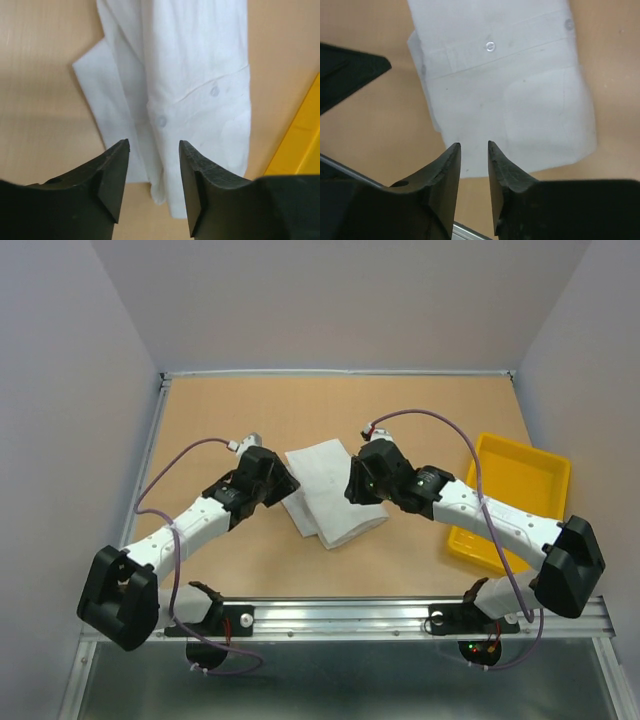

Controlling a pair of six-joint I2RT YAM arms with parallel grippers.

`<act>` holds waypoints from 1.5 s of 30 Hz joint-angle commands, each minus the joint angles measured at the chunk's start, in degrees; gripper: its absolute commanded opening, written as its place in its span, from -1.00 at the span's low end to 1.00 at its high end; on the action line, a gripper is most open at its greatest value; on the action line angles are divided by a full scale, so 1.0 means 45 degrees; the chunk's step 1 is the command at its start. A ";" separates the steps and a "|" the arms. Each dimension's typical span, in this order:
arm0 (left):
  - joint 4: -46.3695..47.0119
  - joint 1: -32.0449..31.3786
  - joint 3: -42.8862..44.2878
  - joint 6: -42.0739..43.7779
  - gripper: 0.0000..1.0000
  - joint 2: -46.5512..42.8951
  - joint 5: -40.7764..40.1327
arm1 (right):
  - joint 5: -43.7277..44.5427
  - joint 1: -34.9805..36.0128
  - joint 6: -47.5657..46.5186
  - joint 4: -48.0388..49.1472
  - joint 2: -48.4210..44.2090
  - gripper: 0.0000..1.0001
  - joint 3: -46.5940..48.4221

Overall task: Fold and stack the long sleeve shirts
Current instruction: Fold the shirt

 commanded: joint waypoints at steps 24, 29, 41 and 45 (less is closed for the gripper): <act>0.2990 0.1444 0.3904 0.0721 -0.23 0.6156 -0.0489 | -0.5446 0.0063 0.1396 0.8993 0.1859 -0.53 -0.5110; 0.3890 0.1483 0.2008 -0.0218 -0.26 0.5609 -0.0743 | -0.5584 0.0044 0.1689 0.9385 0.2133 -0.52 -0.5795; 0.3520 0.1640 0.0775 -0.0084 -0.12 0.3850 -0.1446 | -0.5779 0.0044 0.1534 0.9367 0.1139 -0.46 -0.5854; 0.3344 0.1562 0.1262 0.0580 0.24 0.2427 -0.1349 | -0.5758 -0.0306 0.1455 0.8782 0.0103 -0.28 -0.5173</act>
